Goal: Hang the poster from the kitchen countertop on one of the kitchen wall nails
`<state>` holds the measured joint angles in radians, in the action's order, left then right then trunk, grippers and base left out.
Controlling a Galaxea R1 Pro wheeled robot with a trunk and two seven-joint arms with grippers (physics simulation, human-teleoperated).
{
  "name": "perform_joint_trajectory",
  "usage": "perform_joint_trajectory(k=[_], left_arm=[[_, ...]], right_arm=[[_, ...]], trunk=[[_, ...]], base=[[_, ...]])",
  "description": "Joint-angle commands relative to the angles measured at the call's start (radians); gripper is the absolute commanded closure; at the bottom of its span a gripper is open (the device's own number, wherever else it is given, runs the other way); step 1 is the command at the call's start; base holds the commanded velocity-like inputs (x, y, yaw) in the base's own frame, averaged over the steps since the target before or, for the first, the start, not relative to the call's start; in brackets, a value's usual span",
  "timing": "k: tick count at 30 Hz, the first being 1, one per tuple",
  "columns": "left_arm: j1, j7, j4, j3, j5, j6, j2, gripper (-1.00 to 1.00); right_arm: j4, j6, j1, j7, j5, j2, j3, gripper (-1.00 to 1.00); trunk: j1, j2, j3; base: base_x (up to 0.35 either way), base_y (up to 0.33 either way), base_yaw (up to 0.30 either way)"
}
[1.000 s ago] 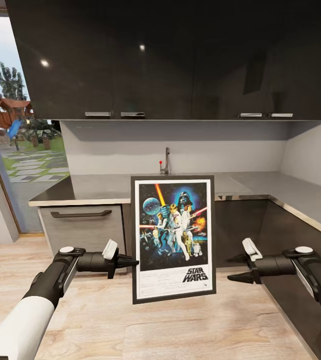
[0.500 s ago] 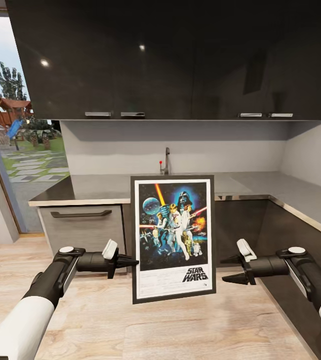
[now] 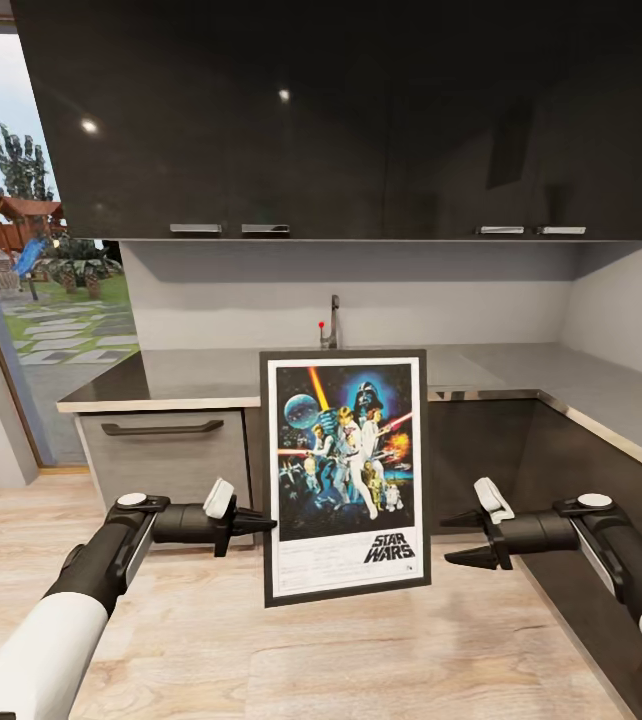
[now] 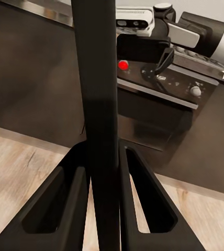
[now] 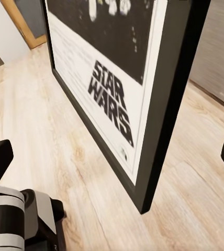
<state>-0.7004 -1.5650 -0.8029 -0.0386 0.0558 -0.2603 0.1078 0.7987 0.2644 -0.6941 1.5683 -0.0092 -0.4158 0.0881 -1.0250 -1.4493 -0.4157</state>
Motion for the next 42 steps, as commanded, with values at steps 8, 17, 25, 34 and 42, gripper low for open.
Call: perform_joint_trajectory(k=[8, 17, 25, 34, 42], left_arm=[[-0.001, -0.006, 0.001, -0.006, 0.007, -0.01, 0.0, 1.0], [-0.001, -0.006, 0.001, -0.008, 0.007, -0.01, 0.001, 1.0], [-0.001, -0.006, 0.001, -0.064, 0.007, -0.009, 0.007, 1.0], [-0.001, -0.006, 0.0, -0.07, 0.006, -0.008, 0.006, 1.0], [-0.001, -0.006, -0.001, -0.059, 0.006, -0.008, 0.003, 1.0]], right_arm=[[-0.001, 0.008, 0.0, 0.002, -0.08, -0.001, 0.006, -1.0], [-0.002, 0.005, 0.003, 0.002, -0.104, -0.002, 0.001, -1.0], [-0.014, -0.012, 0.005, 0.002, -0.173, -0.007, 0.002, -1.0], [-0.017, -0.022, 0.005, 0.002, -0.182, -0.007, 0.004, -1.0], [-0.018, -0.023, 0.005, 0.002, -0.182, -0.006, 0.005, -1.0]], trunk=[[0.0, -0.001, -0.001], [0.0, -0.001, -0.001], [0.0, -0.001, -0.001], [0.0, -0.001, -0.001], [0.0, -0.001, -0.001]], base=[[0.0, 0.0, 0.0], [0.0, 0.0, 0.0], [0.0, 0.0, 0.0], [0.0, 0.0, 0.0], [0.0, 0.0, 0.0]])
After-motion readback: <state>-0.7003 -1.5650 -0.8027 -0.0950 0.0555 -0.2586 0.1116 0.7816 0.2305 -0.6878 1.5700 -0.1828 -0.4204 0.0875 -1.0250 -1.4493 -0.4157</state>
